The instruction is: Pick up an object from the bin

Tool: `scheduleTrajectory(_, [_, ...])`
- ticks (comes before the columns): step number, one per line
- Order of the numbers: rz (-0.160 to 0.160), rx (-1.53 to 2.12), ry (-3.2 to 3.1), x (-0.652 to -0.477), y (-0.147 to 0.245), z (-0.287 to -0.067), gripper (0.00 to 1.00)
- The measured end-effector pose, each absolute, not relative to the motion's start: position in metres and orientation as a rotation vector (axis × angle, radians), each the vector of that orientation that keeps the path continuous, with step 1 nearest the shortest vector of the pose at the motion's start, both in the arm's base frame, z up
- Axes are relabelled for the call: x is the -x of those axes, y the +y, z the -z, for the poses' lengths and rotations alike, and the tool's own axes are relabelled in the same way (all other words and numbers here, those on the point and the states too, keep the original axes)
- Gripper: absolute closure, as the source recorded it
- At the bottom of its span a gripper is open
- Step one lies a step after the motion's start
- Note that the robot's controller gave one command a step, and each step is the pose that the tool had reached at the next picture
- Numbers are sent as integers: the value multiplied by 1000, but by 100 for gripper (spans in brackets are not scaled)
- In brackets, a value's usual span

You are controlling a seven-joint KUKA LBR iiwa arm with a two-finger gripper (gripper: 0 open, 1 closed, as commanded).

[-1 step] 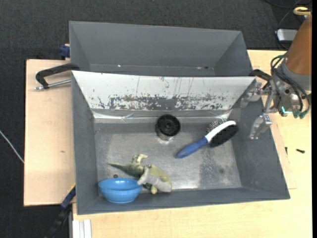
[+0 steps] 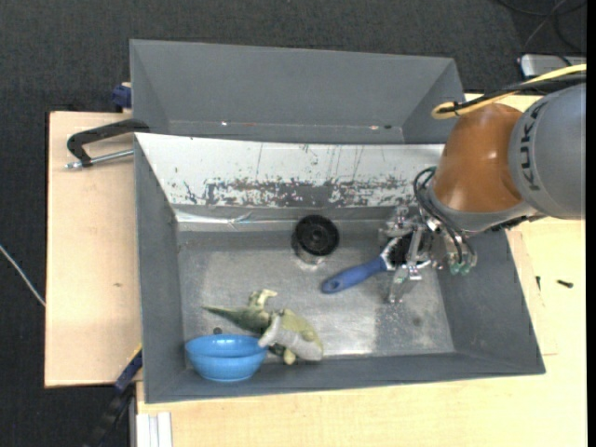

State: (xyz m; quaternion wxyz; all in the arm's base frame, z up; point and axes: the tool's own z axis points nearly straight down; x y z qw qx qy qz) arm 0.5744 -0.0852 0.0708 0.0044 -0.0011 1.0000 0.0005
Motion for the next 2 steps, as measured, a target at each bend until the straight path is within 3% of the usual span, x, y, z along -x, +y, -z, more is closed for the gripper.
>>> scheduleTrajectory(1, [0,5,3134,-575,-86,-73,100])
scheduleTrajectory(2, [2,313,3116,-555,-74,-212,100])
